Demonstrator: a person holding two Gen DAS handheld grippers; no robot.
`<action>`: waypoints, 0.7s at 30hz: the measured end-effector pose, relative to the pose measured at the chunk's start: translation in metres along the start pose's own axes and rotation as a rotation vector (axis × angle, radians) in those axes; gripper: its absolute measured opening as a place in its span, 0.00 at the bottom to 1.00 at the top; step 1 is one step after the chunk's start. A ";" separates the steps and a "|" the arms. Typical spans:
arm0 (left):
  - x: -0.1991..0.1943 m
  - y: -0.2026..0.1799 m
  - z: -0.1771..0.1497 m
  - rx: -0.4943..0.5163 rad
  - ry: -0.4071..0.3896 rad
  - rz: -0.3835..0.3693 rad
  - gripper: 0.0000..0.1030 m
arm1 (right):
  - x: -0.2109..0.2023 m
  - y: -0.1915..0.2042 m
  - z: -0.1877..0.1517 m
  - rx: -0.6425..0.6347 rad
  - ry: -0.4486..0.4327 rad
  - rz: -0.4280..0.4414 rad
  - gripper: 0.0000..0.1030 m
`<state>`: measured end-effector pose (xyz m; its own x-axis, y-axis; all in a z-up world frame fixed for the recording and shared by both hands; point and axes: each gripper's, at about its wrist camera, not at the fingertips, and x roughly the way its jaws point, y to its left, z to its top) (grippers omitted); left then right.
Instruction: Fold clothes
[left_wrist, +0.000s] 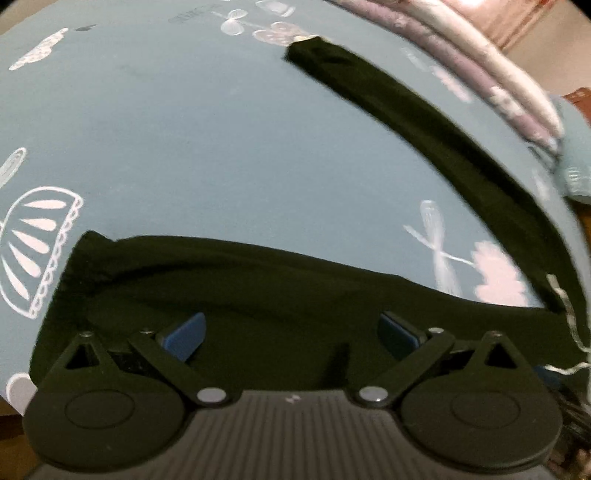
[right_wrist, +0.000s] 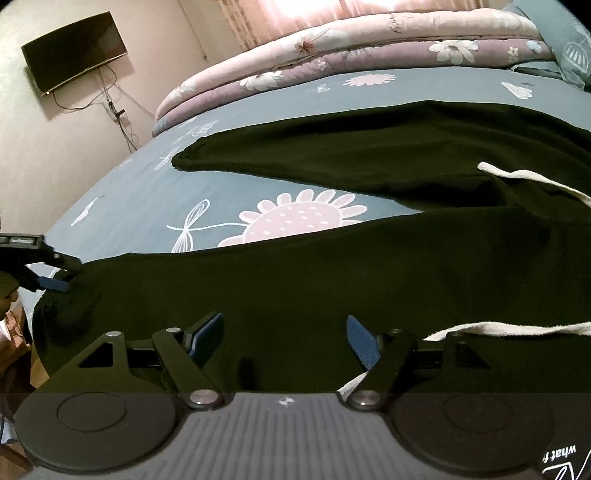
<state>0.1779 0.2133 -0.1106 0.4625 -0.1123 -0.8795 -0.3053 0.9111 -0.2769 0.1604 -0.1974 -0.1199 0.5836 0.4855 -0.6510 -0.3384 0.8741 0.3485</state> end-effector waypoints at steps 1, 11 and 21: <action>0.005 0.004 0.003 -0.019 -0.001 0.037 0.96 | -0.001 -0.001 0.000 0.003 0.000 0.001 0.76; -0.028 0.001 0.011 -0.054 -0.060 0.081 0.96 | -0.006 -0.003 0.003 0.014 -0.012 0.011 0.76; -0.024 -0.054 -0.013 0.039 -0.010 -0.199 0.96 | 0.000 0.003 0.000 -0.006 0.004 0.004 0.76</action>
<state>0.1726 0.1618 -0.0798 0.5189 -0.2875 -0.8051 -0.1745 0.8863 -0.4290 0.1590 -0.1948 -0.1187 0.5789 0.4889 -0.6526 -0.3453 0.8720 0.3471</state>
